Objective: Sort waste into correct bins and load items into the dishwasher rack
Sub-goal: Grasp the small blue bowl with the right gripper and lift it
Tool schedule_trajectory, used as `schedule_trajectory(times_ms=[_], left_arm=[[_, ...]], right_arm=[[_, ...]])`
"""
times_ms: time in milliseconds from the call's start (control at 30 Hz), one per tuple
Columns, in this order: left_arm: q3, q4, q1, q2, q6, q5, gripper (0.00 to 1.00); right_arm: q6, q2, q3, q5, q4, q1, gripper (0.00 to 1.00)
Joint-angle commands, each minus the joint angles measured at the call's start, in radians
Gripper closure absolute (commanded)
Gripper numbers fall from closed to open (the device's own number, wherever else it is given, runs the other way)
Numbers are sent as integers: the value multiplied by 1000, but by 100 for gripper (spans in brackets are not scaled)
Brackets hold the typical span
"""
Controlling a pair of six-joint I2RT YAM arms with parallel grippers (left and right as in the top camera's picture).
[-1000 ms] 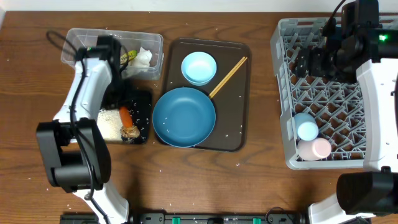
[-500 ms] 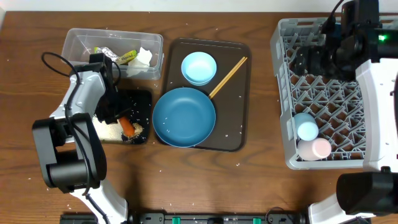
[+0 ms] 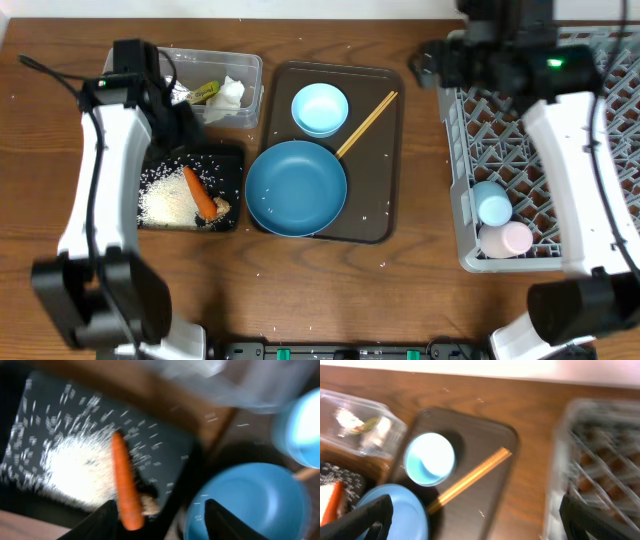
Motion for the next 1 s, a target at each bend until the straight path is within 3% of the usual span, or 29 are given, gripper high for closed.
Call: schedule_trajectory(times_ms=[0, 67, 300, 467, 633, 833, 867, 967], left_arm=[[21, 22, -82, -72, 74, 11, 38], [21, 36, -129, -87, 122, 10, 33], [16, 39, -204, -67, 132, 10, 32], [15, 40, -206, -57, 132, 11, 31], [15, 40, -206, -57, 132, 11, 16], [15, 39, -206, -57, 132, 11, 9], [15, 39, -206, -57, 132, 11, 2], [15, 39, -206, -57, 132, 11, 2]], right_arm=[[54, 93, -4, -16, 73, 69, 1], [79, 154, -4, -16, 132, 102, 1], [156, 354, -4, -17, 216, 157, 4], [165, 460, -4, -16, 233, 167, 18], [165, 547, -4, -24, 268, 170, 34], [153, 608, -4, -74, 301, 168, 46], [153, 608, -4, -81, 304, 164, 52], [153, 608, -4, -95, 305, 159, 82]])
